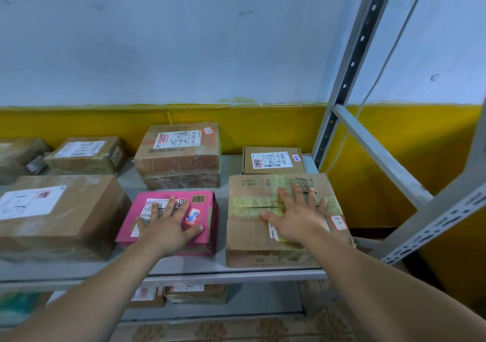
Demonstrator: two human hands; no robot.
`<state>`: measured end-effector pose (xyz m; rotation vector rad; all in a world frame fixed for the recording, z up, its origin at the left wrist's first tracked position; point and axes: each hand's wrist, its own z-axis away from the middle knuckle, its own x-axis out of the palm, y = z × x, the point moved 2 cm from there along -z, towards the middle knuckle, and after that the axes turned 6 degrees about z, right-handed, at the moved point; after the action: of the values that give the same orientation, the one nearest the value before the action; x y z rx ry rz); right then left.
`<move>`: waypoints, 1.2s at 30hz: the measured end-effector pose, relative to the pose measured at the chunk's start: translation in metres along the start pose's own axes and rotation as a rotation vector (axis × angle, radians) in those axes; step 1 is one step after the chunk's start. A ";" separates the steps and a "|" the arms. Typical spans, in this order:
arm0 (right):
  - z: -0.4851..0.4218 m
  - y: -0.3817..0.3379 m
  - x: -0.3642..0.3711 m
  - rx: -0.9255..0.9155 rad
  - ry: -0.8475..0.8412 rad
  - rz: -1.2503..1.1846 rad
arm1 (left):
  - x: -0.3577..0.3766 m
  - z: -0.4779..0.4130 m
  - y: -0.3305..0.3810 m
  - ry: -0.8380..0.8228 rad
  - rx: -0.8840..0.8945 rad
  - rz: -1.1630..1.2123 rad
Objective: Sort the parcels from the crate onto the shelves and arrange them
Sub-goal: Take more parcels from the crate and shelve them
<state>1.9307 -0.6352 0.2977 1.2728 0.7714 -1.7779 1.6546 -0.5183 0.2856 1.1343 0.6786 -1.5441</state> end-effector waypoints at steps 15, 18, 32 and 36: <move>0.001 0.018 -0.018 -0.096 0.044 0.045 | -0.003 0.039 0.028 0.042 0.007 0.157; 0.003 0.033 -0.021 -0.047 0.054 0.103 | -0.005 0.046 0.057 0.079 0.079 0.166; 0.012 0.055 -0.005 -0.013 0.009 0.090 | 0.022 0.051 0.082 0.064 0.151 0.079; 0.005 0.031 -0.010 -0.117 0.023 0.119 | 0.012 0.030 0.030 0.134 -0.030 0.129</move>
<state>1.9570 -0.6516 0.3078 1.2376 0.7842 -1.6031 1.6732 -0.5580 0.2907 1.2429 0.7024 -1.3541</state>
